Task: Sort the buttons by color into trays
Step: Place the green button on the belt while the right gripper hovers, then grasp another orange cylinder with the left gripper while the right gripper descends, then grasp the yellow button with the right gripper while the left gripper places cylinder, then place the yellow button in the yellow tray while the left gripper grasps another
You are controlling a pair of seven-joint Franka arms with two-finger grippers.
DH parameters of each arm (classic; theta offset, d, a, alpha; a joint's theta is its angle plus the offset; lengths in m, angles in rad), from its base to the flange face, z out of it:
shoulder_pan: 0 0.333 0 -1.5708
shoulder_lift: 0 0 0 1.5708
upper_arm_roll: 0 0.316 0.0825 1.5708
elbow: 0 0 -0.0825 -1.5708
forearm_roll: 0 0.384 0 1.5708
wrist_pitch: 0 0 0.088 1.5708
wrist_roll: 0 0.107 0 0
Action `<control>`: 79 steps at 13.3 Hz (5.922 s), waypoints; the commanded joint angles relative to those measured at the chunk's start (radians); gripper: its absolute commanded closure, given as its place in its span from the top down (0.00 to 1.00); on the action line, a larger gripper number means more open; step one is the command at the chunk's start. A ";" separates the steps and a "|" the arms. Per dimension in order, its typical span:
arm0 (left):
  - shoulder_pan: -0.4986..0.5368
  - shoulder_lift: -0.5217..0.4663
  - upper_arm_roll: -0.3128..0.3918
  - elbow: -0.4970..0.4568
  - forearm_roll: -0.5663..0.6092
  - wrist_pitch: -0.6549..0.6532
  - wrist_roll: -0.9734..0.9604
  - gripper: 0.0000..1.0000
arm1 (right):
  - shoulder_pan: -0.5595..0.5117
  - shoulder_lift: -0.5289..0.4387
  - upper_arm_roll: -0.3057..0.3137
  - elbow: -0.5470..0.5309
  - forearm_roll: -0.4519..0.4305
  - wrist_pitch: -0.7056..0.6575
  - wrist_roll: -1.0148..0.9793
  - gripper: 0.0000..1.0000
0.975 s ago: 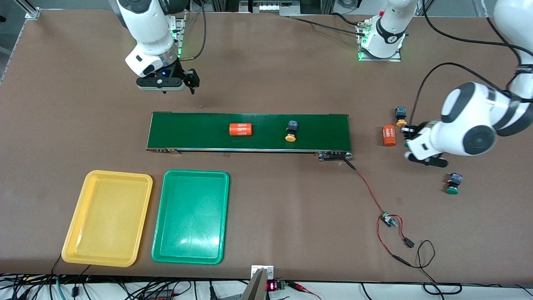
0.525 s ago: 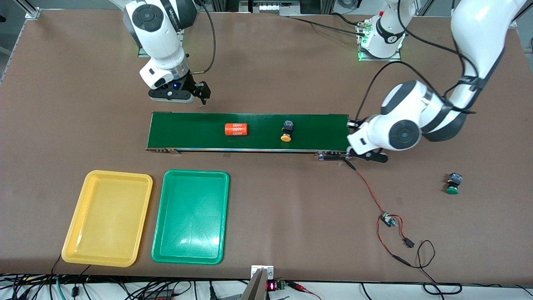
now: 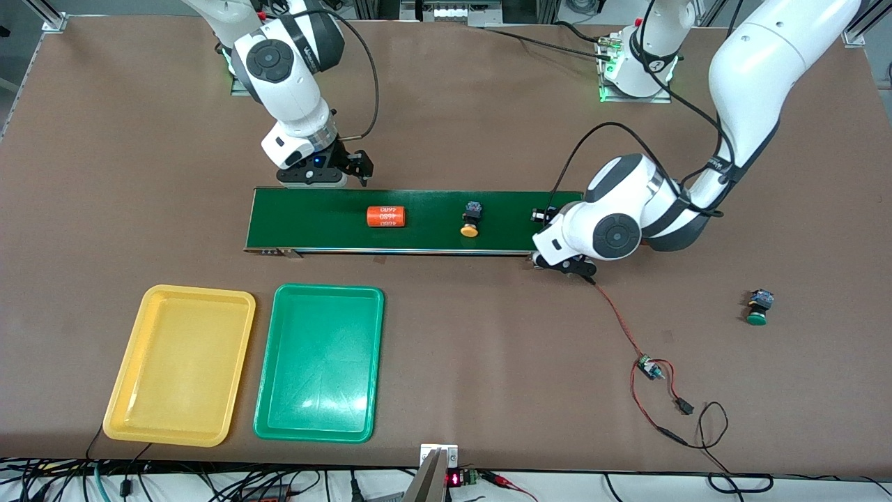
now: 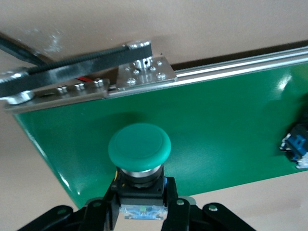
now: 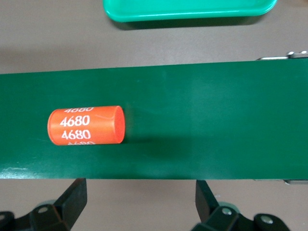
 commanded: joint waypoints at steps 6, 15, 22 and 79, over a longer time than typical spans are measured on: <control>0.022 -0.048 0.020 0.048 0.015 -0.083 0.005 1.00 | 0.044 0.046 0.004 0.039 -0.084 0.008 0.020 1.00; 0.218 -0.039 0.083 0.027 0.239 -0.261 0.103 1.00 | 0.096 0.179 -0.022 0.188 -0.093 0.000 0.099 1.00; 0.361 -0.158 0.069 -0.312 0.344 0.087 0.114 1.00 | 0.466 0.353 -0.381 0.375 -0.122 -0.058 0.123 1.00; 0.295 -0.079 -0.135 0.152 0.398 -0.339 0.261 1.00 | -0.009 0.354 -0.471 0.780 -0.092 -0.636 -0.595 0.10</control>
